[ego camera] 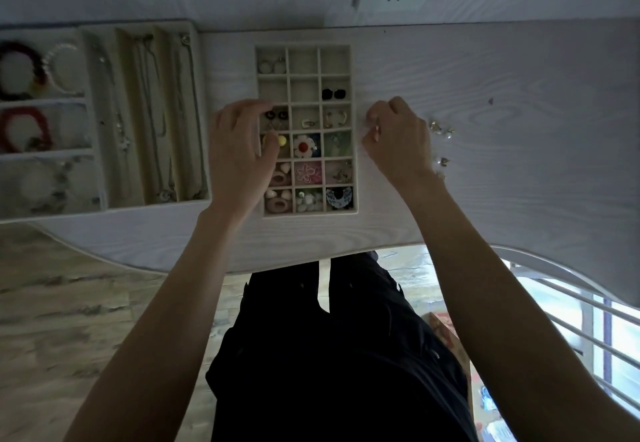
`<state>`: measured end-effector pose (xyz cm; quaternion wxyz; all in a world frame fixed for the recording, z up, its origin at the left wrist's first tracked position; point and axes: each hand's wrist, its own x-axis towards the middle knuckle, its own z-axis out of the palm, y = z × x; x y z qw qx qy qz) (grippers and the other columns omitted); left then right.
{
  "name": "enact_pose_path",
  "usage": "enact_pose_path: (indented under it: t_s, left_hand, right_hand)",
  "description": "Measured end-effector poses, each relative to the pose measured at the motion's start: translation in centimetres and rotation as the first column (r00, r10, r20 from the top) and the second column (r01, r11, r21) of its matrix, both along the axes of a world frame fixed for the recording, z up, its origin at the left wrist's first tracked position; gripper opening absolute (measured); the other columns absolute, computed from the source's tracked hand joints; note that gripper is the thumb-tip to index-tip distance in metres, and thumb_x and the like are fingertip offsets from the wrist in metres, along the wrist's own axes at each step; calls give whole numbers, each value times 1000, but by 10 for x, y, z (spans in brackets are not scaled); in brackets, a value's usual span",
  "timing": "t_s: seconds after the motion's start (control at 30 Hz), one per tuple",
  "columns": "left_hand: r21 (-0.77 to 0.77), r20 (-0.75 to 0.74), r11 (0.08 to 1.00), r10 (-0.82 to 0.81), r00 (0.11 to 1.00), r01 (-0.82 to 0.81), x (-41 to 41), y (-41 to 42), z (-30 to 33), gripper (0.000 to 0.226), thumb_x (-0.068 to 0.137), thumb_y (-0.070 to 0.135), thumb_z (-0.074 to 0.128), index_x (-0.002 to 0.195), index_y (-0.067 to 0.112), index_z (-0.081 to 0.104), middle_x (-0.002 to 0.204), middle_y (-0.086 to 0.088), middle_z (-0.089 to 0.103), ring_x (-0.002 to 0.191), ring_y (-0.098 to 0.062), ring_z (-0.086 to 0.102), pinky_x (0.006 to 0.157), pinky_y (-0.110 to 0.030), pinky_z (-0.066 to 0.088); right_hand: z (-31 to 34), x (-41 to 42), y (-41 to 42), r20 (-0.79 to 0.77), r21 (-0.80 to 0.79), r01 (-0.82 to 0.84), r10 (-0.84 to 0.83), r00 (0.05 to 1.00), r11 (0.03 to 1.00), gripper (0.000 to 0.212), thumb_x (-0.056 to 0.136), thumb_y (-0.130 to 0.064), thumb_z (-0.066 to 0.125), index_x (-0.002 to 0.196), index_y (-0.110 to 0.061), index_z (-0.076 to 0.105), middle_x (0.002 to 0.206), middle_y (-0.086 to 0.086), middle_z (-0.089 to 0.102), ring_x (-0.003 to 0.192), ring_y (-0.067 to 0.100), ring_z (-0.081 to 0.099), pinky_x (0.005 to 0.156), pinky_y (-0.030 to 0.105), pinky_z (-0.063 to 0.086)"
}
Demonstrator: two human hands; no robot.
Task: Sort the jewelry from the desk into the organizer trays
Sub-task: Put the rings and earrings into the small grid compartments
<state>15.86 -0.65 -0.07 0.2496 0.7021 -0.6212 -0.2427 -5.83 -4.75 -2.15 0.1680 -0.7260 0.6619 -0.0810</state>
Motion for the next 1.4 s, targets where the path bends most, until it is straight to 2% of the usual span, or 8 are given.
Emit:
enact_pose_path:
  t_s: [0.1, 0.17, 0.23, 0.3, 0.6, 0.87, 1.2, 1.4]
  left_hand:
    - [51, -75, 998, 45, 996, -41, 5, -4, -4, 33, 88, 15, 55, 121, 10, 58, 119, -4, 53, 114, -19, 49, 95, -4, 25]
    - [92, -126, 994, 74, 989, -63, 9, -7, -8, 34, 90, 17, 53, 123, 14, 57, 117, 5, 46, 112, -17, 50, 100, -21, 38]
    - [110, -163, 992, 83, 983, -65, 11, -10, -9, 34, 90, 21, 53, 124, 17, 56, 115, 10, 44, 110, -17, 52, 98, -38, 45]
    - [116, -188, 991, 80, 979, -59, 12, -12, -10, 34, 91, 20, 52, 125, 18, 55, 113, 11, 45, 107, -14, 53, 97, -42, 45]
    - [76, -208, 996, 52, 977, -37, 15, -15, -17, 33, 92, 20, 52, 125, 17, 54, 111, 11, 45, 100, -8, 53, 94, -35, 47]
    - [98, -249, 995, 57, 967, -33, 18, -15, -18, 35, 93, 20, 53, 128, 19, 53, 115, 11, 45, 104, -12, 54, 95, -37, 47]
    - [54, -223, 998, 38, 974, -26, 20, -14, -21, 34, 92, 19, 53, 126, 15, 54, 116, 5, 51, 105, -11, 53, 96, -24, 42]
    - [41, -234, 999, 20, 972, -10, 21, -12, -20, 34, 92, 20, 53, 126, 16, 54, 113, 11, 45, 101, -11, 54, 94, -34, 47]
  right_hand:
    - [1, -2, 0, 172, -73, 67, -54, 984, 995, 18, 76, 3, 57, 89, -3, 68, 91, 14, 59, 64, 20, 56, 57, 19, 38]
    - [9, -2, -2, 328, -121, 173, -125, 937, 978, 18, 75, 2, 59, 88, -4, 70, 90, 10, 60, 63, 9, 54, 61, 6, 39]
    - [19, 4, -9, 443, -94, 239, -174, 880, 967, 12, 79, -2, 63, 88, -7, 71, 93, 3, 59, 65, -2, 55, 66, 6, 44]
    - [26, 17, -19, 479, -58, 215, -162, 863, 975, 8, 82, -5, 66, 87, -8, 71, 93, 0, 59, 69, -4, 57, 69, 8, 47]
    - [17, 72, -51, 246, 7, 7, -8, 969, 1000, 9, 83, -18, 66, 90, -20, 70, 85, -4, 72, 77, 13, 65, 74, 36, 55]
    - [16, 61, -42, 58, -268, 1, 15, 998, 963, 12, 82, -11, 59, 87, -11, 69, 96, 11, 63, 90, 29, 55, 61, 25, 36]
    - [10, 67, -41, -36, -225, -176, 172, 984, 958, 30, 87, -25, 47, 87, -13, 75, 111, 12, 60, 100, 34, 51, 78, 41, 47]
    - [8, 70, -34, 10, -274, -132, 140, 990, 953, 20, 81, -17, 51, 81, -9, 69, 108, 14, 61, 98, 33, 53, 76, 38, 46]
